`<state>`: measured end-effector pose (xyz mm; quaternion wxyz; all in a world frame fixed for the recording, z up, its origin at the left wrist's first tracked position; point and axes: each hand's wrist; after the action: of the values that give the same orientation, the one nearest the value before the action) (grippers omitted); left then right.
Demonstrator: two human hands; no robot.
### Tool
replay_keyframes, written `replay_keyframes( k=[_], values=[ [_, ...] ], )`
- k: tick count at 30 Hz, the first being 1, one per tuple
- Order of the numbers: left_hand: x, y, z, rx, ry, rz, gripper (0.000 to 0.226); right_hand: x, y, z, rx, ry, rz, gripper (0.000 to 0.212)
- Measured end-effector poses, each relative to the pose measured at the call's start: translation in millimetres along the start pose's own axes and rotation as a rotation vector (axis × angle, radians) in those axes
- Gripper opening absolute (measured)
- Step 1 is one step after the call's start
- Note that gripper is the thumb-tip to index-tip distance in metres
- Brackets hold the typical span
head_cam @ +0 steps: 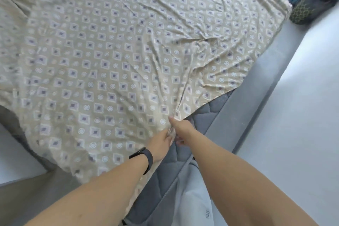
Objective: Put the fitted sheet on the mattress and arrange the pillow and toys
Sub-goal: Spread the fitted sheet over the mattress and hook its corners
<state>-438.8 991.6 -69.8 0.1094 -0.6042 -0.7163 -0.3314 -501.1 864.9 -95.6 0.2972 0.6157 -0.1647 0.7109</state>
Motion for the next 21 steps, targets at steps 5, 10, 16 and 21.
replay_keyframes(
  k=[5,10,16,21],
  values=[
    [57,-12,6,-0.035,-0.063,-0.071,0.014,23,-12,-25,-0.308,0.133,-0.211,0.028],
    [84,-27,38,-0.488,-0.119,0.065,0.013,35,13,-49,-0.352,0.163,-0.323,0.045],
    [76,-55,62,-0.657,0.119,0.017,0.084,40,8,-82,-0.647,0.22,-0.146,0.03],
    [65,-58,95,-0.863,0.263,0.155,0.059,16,35,-120,-0.725,0.16,-0.348,0.027]
  ],
)
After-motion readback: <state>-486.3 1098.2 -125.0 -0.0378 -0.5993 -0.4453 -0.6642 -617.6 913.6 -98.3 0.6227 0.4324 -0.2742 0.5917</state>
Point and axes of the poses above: each hand's wrist, its own x-axis away from the middle knuckle, its own y-axis out of the back of the hand, z = x × y, and after that the axes turned 10 degrees about -y, right-handed
